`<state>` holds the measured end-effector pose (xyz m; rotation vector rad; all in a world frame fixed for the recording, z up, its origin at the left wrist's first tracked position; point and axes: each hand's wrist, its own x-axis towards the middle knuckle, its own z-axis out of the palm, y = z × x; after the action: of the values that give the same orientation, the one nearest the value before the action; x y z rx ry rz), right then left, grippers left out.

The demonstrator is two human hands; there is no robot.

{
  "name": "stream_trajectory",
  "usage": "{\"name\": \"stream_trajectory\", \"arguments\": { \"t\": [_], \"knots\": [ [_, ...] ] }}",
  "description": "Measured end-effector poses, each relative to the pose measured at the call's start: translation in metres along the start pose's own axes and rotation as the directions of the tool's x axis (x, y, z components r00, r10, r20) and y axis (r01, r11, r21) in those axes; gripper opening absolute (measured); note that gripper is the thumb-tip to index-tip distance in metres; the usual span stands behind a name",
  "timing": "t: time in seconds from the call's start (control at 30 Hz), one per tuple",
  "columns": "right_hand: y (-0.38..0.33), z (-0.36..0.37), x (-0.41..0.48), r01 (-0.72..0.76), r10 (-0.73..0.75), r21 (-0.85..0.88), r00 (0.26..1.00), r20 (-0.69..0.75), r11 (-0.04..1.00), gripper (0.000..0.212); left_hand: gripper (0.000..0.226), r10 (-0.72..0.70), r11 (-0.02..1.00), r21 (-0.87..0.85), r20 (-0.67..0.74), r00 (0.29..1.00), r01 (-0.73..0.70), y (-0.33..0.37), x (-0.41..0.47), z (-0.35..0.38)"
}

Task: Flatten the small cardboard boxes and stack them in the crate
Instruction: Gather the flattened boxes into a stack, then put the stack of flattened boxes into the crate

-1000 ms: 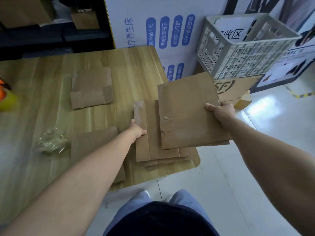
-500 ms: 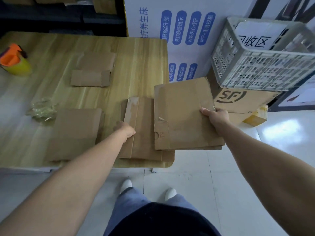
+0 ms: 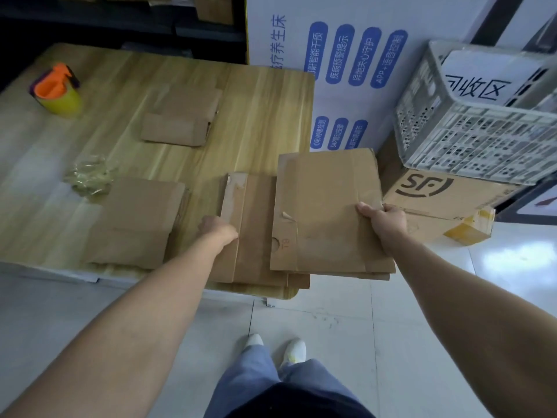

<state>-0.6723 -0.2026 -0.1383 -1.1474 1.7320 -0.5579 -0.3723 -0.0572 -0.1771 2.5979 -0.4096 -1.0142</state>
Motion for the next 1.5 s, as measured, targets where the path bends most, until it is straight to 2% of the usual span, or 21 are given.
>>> {"name": "stream_trajectory", "arguments": {
  "t": [0.13, 0.23, 0.27, 0.33, 0.4, 0.5, 0.63, 0.77, 0.87, 0.97, 1.07, 1.17, 1.3, 1.5],
  "knots": [
    [-0.001, -0.002, 0.002, -0.003, 0.003, 0.003, 1.000, 0.003, 1.000, 0.065, 0.057, 0.005, 0.999, -0.053, 0.014, 1.000, -0.004, -0.002, 0.001, -0.004],
    [-0.001, 0.000, 0.002, -0.015, 0.015, 0.005, 1.000, 0.005, 1.000, 0.072, 0.031, 0.043, 0.999, -0.004, -0.025, 0.999, -0.043, -0.005, 0.000, -0.006],
    [0.000, 0.001, 0.003, -0.016, 0.016, 0.000, 1.000, -0.001, 1.000, 0.073, 0.030, 0.052, 0.999, 0.012, -0.043, 0.998, -0.052, -0.005, 0.000, -0.007],
    [0.001, 0.003, 0.003, -0.010, 0.009, -0.024, 1.000, -0.018, 1.000, 0.071, 0.051, 0.021, 0.998, -0.062, -0.001, 1.000, -0.021, -0.002, 0.003, -0.009],
    [0.001, 0.006, 0.003, -0.015, 0.014, -0.058, 1.000, -0.021, 0.998, 0.072, 0.079, 0.007, 0.985, -0.173, 0.106, 0.994, 0.012, 0.002, 0.004, -0.013],
    [0.001, 0.009, 0.002, -0.001, -0.003, -0.101, 0.999, -0.036, 0.995, 0.069, 0.102, 0.003, 0.992, -0.124, 0.198, 0.980, 0.022, 0.005, 0.004, -0.010],
    [0.002, 0.010, 0.002, 0.037, -0.045, -0.130, 0.997, -0.059, 0.991, 0.061, 0.099, -0.039, 0.999, 0.010, 0.083, 0.996, 0.038, 0.008, 0.007, 0.002],
    [0.003, 0.007, 0.002, 0.031, -0.039, -0.122, 0.997, -0.067, 0.992, 0.064, 0.093, -0.026, 0.999, 0.031, 0.106, 0.994, 0.023, 0.012, 0.013, 0.002],
    [0.002, 0.005, 0.003, 0.018, -0.026, -0.114, 0.997, -0.070, 0.993, 0.064, 0.089, -0.039, 0.999, -0.030, 0.132, 0.990, 0.043, 0.011, 0.012, 0.004],
    [-0.003, 0.001, 0.006, 0.015, -0.022, -0.093, 0.997, -0.071, 0.996, 0.052, 0.091, -0.043, 0.988, -0.143, 0.126, 0.991, 0.061, 0.017, 0.012, 0.004],
    [-0.010, -0.004, 0.006, 0.009, -0.014, -0.057, 0.997, -0.080, 0.998, 0.044, 0.095, 0.029, 0.964, -0.265, 0.163, 0.986, 0.016, 0.029, 0.013, -0.001],
    [-0.014, -0.012, 0.004, 0.010, -0.014, -0.042, 0.995, -0.101, 0.999, 0.040, 0.098, 0.118, 0.958, -0.279, 0.175, 0.977, -0.066, 0.032, 0.014, -0.005],
    [-0.018, -0.026, 0.001, -0.018, 0.016, -0.014, 0.992, -0.124, 1.000, 0.039, 0.073, 0.194, 0.950, -0.281, 0.182, 0.964, -0.138, 0.032, 0.016, -0.017],
    [-0.025, -0.042, -0.003, -0.064, 0.071, 0.041, 0.975, -0.210, 0.997, 0.050, 0.067, 0.225, 0.925, -0.348, 0.167, 0.960, -0.156, 0.049, 0.020, -0.046]
  ]
}}
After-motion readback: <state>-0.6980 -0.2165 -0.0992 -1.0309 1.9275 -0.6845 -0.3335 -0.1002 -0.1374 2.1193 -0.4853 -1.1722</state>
